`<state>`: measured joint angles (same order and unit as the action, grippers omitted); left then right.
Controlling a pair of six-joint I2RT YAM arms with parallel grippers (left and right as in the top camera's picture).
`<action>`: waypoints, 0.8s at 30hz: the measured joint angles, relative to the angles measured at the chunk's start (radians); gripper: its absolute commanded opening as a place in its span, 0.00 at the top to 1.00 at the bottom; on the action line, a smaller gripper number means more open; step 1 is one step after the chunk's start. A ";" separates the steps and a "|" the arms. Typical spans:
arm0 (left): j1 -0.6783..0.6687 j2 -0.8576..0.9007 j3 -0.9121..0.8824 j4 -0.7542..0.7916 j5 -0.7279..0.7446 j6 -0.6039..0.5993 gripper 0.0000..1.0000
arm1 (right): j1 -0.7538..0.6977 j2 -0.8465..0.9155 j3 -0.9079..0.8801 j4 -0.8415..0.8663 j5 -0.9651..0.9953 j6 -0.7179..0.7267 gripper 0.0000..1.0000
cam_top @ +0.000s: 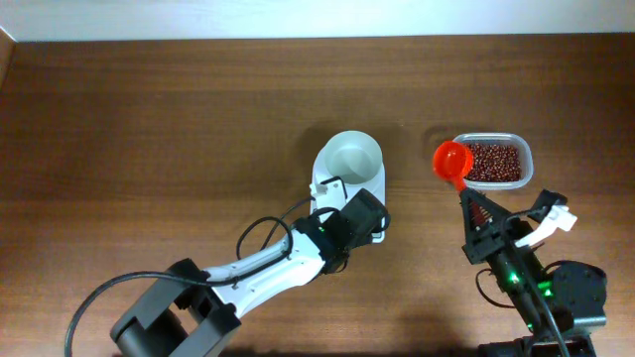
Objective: Scoop and weigh 50g on scale
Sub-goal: 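Release the scoop from the left gripper and carry it right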
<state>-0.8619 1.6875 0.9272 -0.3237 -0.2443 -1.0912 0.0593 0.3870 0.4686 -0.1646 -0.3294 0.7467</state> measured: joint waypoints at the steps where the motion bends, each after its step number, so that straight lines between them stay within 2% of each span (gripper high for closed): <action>1: 0.000 0.006 0.000 0.008 -0.005 0.000 1.00 | 0.000 0.000 0.000 0.000 0.008 0.000 0.96; 8: 0.000 0.056 0.000 0.076 -0.016 0.003 1.00 | 0.000 0.000 0.000 0.000 0.026 -0.003 0.96; 24: -0.011 0.066 0.000 0.108 -0.018 0.004 1.00 | 0.000 0.000 0.000 0.000 0.026 -0.003 0.96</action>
<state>-0.8730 1.7535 0.9272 -0.2157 -0.2626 -1.0874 0.0593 0.3870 0.4686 -0.1642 -0.3031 0.7441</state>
